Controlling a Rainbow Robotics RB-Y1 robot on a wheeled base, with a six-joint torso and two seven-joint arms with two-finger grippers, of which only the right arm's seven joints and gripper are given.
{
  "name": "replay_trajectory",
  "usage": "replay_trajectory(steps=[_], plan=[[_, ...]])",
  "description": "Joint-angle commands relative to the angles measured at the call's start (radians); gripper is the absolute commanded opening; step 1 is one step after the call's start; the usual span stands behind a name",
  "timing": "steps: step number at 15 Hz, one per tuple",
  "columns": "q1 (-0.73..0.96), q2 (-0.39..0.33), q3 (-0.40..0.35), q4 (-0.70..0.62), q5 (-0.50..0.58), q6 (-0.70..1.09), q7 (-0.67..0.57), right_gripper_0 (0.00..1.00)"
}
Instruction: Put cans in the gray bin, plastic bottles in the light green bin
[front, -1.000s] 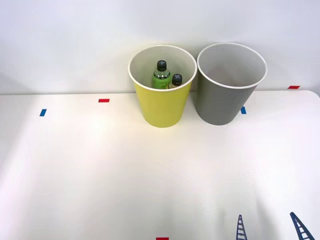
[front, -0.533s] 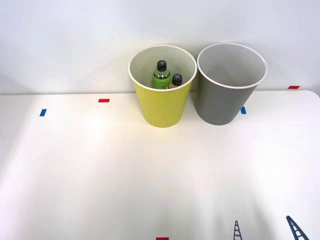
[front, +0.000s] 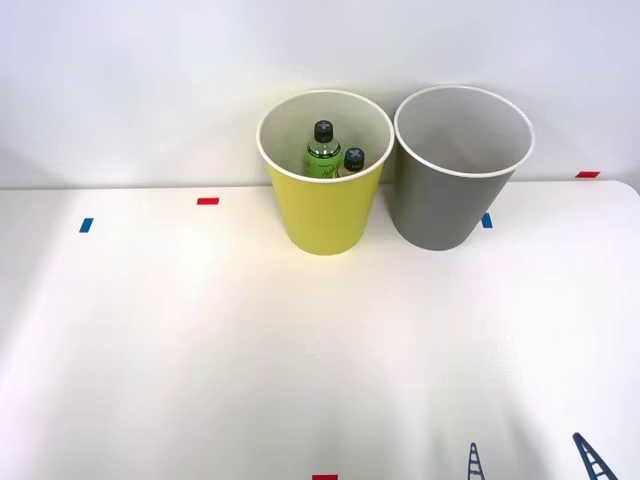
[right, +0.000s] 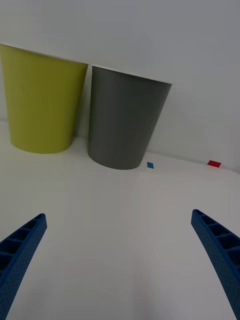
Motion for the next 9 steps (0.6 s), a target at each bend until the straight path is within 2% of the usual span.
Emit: replay_trajectory(steps=[1, 9], plan=[[0.000, 0.000, 0.000, 0.000, 0.000, 0.000, 0.000, 1.00], [0.000, 0.000, 0.000, 0.000, 0.000, 0.000, 0.000, 1.00]])
